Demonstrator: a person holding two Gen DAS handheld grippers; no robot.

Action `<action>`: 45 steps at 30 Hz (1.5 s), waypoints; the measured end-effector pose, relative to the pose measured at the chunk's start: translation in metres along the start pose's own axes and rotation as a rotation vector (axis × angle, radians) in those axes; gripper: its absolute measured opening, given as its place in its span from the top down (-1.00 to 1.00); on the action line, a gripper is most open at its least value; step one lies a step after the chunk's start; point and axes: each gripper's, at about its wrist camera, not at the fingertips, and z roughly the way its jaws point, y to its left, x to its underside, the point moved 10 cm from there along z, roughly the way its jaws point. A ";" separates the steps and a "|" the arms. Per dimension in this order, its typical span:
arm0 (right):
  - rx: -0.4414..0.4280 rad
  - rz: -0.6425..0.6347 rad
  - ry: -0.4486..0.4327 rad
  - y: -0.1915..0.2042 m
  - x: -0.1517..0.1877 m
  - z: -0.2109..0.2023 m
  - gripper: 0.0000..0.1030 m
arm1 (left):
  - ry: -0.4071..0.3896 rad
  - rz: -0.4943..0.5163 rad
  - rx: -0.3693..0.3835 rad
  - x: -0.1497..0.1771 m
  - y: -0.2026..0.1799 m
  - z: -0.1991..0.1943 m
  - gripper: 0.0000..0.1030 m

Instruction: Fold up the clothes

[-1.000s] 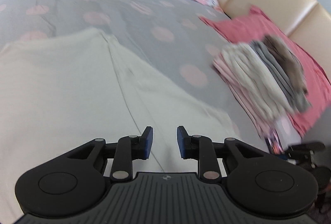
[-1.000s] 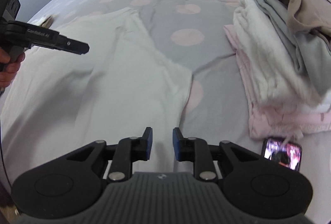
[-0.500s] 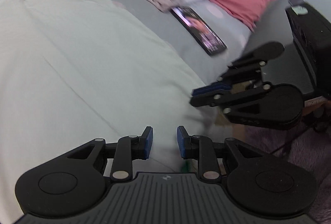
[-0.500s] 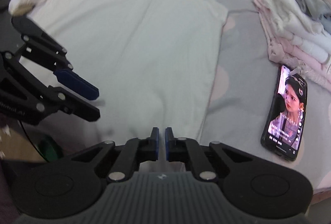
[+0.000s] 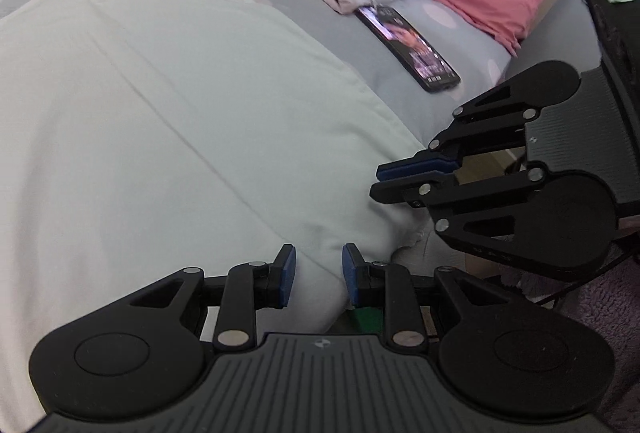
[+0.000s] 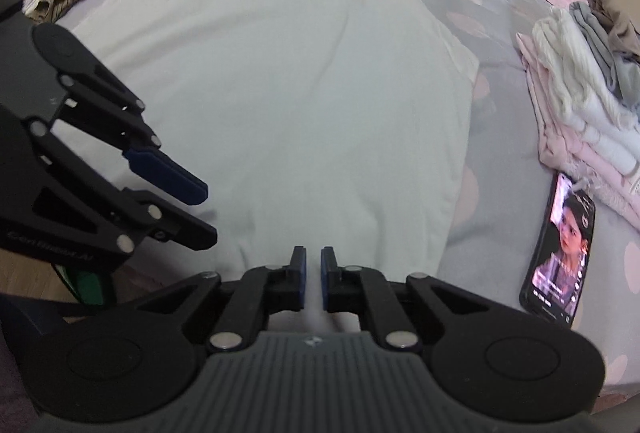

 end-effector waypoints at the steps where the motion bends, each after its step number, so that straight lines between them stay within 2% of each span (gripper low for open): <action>1: -0.009 -0.002 -0.002 0.003 -0.005 0.001 0.84 | -0.011 -0.011 -0.011 0.000 0.005 -0.006 0.57; 4: -0.030 -0.013 0.000 0.013 -0.016 0.005 0.82 | -0.037 -0.052 -0.049 0.002 0.021 -0.021 0.57; 7: -0.054 -0.035 0.001 0.026 -0.026 0.008 0.64 | -0.051 -0.105 -0.082 0.007 0.041 -0.036 0.57; 11: -0.083 -0.069 -0.015 0.043 -0.044 0.009 0.62 | -0.065 -0.173 -0.139 0.017 0.075 -0.057 0.56; 18: -0.155 -0.122 -0.044 0.078 -0.085 0.017 0.45 | -0.083 -0.287 -0.314 0.045 0.155 -0.113 0.56; 24: -0.192 -0.182 -0.054 0.107 -0.113 0.026 0.40 | -0.119 -0.393 -0.500 0.071 0.234 -0.178 0.56; 27: -0.202 -0.211 -0.046 0.122 -0.120 0.032 0.36 | -0.151 -0.443 -0.615 0.083 0.278 -0.216 0.40; 29: -0.201 -0.225 -0.044 0.128 -0.123 0.035 0.30 | -0.184 -0.489 -0.695 0.092 0.309 -0.241 0.13; 32: -0.197 -0.237 -0.034 0.133 -0.127 0.041 0.28 | -0.207 -0.506 -0.831 0.106 0.356 -0.275 0.11; 34: -0.193 -0.241 -0.024 0.134 -0.128 0.045 0.27 | -0.192 -0.496 -0.953 0.115 0.388 -0.294 0.01; 36: -0.191 -0.239 -0.011 0.135 -0.129 0.050 0.26 | -0.169 -0.508 -1.040 0.125 0.417 -0.309 -0.04; 42: -0.192 -0.228 0.035 0.137 -0.129 0.067 0.21 | -0.140 -0.553 -1.122 0.150 0.478 -0.326 -0.10; 45: -0.189 -0.216 0.056 0.136 -0.129 0.074 0.20 | -0.172 -0.571 -1.120 0.156 0.497 -0.329 -0.10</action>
